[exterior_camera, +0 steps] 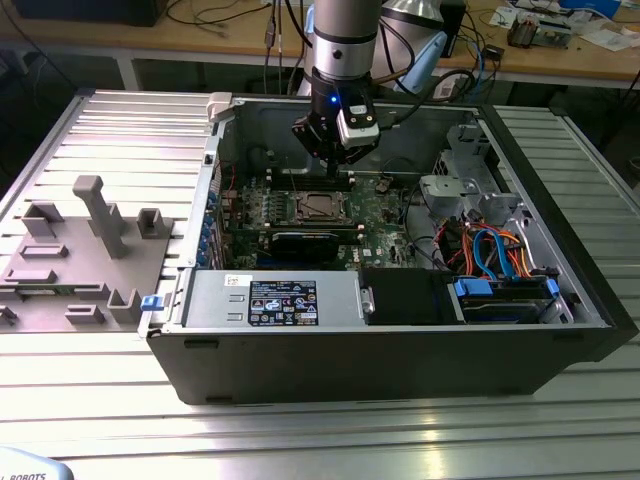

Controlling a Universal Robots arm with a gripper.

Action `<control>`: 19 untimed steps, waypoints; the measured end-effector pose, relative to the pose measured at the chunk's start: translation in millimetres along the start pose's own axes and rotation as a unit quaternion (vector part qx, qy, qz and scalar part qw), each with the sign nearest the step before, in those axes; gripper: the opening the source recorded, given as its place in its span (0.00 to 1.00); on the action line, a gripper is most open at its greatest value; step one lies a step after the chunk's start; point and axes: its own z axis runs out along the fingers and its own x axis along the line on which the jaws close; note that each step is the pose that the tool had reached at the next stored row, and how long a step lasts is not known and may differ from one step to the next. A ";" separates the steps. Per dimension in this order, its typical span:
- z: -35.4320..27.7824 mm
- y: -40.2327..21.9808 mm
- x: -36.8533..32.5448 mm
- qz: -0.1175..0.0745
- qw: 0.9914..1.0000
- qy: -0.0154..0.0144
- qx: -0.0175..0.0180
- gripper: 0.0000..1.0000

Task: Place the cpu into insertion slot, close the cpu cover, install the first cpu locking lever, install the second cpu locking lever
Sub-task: 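Install the first cpu locking lever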

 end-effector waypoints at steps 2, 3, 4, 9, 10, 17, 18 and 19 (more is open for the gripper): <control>0.0 0.0 0.0 -0.002 1.000 0.000 0.000 0.11; 0.0 0.0 0.0 -0.003 1.000 0.000 0.000 0.11; 0.0 0.0 0.0 -0.004 1.000 0.000 0.000 0.11; 0.0 0.0 0.0 -0.008 1.000 0.000 0.000 0.11; 0.0 0.0 0.0 -0.009 1.000 0.000 0.000 0.11; 0.0 0.0 0.0 -0.015 1.000 0.000 0.000 0.11; 0.0 0.0 0.0 -0.016 1.000 0.000 0.000 0.11; 0.0 0.0 0.0 -0.018 1.000 0.000 0.000 0.11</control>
